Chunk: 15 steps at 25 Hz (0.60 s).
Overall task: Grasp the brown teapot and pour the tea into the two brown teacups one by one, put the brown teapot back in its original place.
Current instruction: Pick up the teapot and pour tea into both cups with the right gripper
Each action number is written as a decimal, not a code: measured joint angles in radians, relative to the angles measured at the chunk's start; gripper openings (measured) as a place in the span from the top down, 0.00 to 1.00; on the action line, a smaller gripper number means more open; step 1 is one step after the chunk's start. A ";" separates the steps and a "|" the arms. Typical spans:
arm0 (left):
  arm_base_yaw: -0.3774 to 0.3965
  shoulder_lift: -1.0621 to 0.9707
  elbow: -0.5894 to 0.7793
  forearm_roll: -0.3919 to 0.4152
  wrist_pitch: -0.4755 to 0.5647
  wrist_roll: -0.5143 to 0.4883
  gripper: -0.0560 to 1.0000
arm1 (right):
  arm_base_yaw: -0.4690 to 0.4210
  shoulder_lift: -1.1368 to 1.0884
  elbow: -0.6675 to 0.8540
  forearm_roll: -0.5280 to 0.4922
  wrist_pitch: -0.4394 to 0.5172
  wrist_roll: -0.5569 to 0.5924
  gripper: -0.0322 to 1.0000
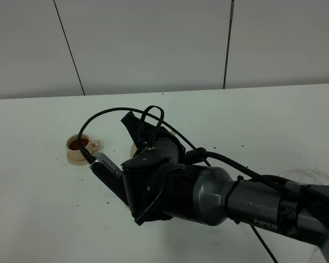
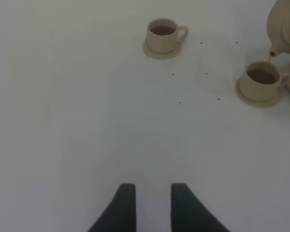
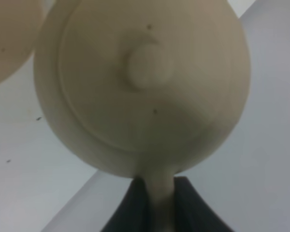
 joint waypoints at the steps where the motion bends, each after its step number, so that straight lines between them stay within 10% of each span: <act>1: 0.000 0.000 0.000 0.000 0.000 0.000 0.71 | 0.000 0.000 0.000 0.000 0.000 0.000 0.88; 15: 0.000 0.000 0.000 0.000 0.000 0.000 0.71 | 0.000 0.000 0.000 -0.017 0.000 -0.003 0.88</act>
